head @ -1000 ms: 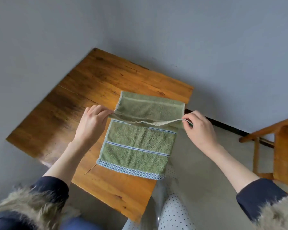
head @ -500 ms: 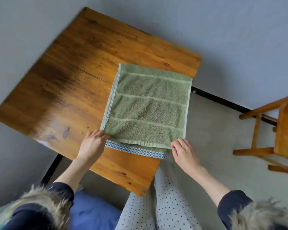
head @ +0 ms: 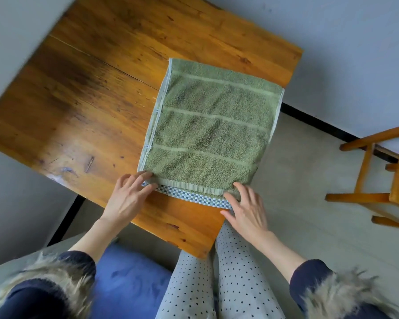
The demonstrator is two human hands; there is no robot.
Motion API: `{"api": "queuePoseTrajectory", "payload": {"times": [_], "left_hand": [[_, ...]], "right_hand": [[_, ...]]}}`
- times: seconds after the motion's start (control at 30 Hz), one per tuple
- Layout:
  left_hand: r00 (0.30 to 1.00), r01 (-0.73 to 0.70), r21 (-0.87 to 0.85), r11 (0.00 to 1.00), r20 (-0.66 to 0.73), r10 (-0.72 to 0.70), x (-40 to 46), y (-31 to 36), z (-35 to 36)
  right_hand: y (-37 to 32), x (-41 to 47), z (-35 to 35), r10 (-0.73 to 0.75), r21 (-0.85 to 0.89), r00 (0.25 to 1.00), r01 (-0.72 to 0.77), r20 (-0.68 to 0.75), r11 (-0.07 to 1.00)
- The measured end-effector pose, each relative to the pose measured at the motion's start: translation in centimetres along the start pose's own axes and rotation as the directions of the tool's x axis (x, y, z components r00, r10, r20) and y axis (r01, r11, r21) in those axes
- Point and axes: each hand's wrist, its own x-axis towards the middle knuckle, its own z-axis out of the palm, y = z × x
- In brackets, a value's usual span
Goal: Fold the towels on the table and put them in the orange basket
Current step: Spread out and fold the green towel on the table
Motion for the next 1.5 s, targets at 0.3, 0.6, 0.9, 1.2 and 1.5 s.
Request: {"api": "queuePoseTrajectory", "payload": {"times": [0.3,0.6,0.9,1.2,1.5], "left_hand": [[0.995,0.082,-0.02,0.996,-0.058,-0.083,0.3,0.5,0.5],[0.943,0.189,-0.175,0.966,-0.241,-0.228,2.9,1.6,-2.1],[0.936,0.016,-0.234,0.972,-0.338,-0.097,7.1,3.7,-8.4],[0.965,-0.011,-0.194,0.981,-0.26,-0.041,6.3,2.0,-8.5],[0.94,-0.067,-0.146,0.987,-0.342,0.013,9.7,1.8,-16.8]], "right_hand": [[-0.7,0.1,1.1,-0.12,-0.015,0.993,0.12,0.01,0.993],[-1.0,0.7,0.9,-0.04,0.015,0.999,0.04,0.025,0.999],[-1.0,1.8,-0.9,0.035,0.092,0.98,-0.017,-0.194,0.996],[4.2,2.0,-3.9,0.054,0.201,0.881,0.047,-0.469,0.979],[6.4,3.9,-15.5,0.082,0.335,0.773,0.175,-0.629,0.926]]}}
